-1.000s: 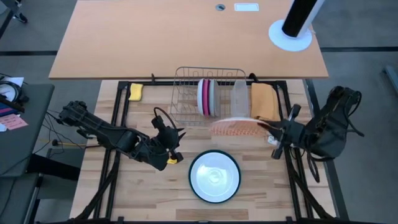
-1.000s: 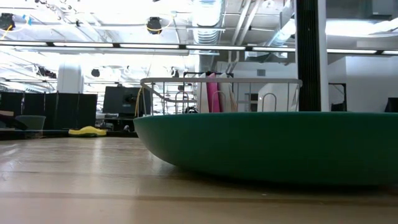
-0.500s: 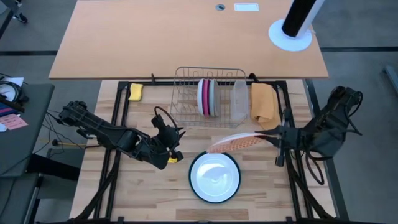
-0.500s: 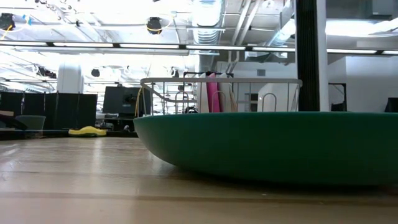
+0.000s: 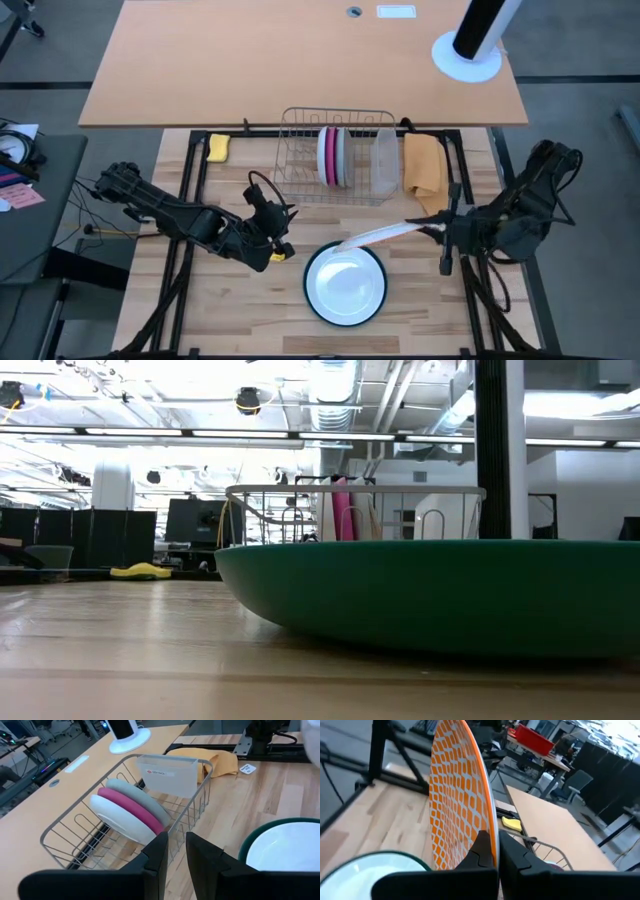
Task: Sort dishes
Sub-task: Put the orange plate into the dish rack
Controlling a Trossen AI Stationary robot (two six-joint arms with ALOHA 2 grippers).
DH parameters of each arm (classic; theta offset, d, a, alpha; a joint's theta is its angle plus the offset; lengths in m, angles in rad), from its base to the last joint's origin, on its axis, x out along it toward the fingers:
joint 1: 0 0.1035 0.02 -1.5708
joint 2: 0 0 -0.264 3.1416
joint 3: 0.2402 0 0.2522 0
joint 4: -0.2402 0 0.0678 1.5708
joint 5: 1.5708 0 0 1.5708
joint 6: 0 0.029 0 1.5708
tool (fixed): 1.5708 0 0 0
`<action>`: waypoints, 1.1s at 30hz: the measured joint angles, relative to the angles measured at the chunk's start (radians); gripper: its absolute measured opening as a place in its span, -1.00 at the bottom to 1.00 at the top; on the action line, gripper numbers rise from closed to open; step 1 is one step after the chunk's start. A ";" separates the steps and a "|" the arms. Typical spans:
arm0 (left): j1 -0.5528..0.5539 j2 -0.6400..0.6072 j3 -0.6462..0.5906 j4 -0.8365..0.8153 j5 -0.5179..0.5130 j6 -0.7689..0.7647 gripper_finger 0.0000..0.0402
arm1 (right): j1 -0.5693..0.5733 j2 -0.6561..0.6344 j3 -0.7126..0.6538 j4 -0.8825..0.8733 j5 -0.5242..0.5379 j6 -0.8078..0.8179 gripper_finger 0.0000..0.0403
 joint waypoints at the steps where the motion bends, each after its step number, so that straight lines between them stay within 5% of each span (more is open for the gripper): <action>1: 0.000 0.000 0.000 -0.001 0.000 0.000 -0.69 | 0.000 0.009 0.000 0.000 0.000 -0.017 -1.00; 7: 0.000 0.000 0.000 -0.008 0.000 0.001 -0.69 | 0.003 0.069 0.000 0.002 -0.001 -0.208 -1.00; 21: 0.000 0.000 0.000 -0.029 0.000 0.001 -0.69 | 0.129 0.254 0.001 -0.011 0.014 -1.153 -1.00; 33: 0.000 0.000 0.000 -0.031 0.000 0.000 -0.69 | 0.258 0.258 0.002 0.178 0.041 -1.419 -1.00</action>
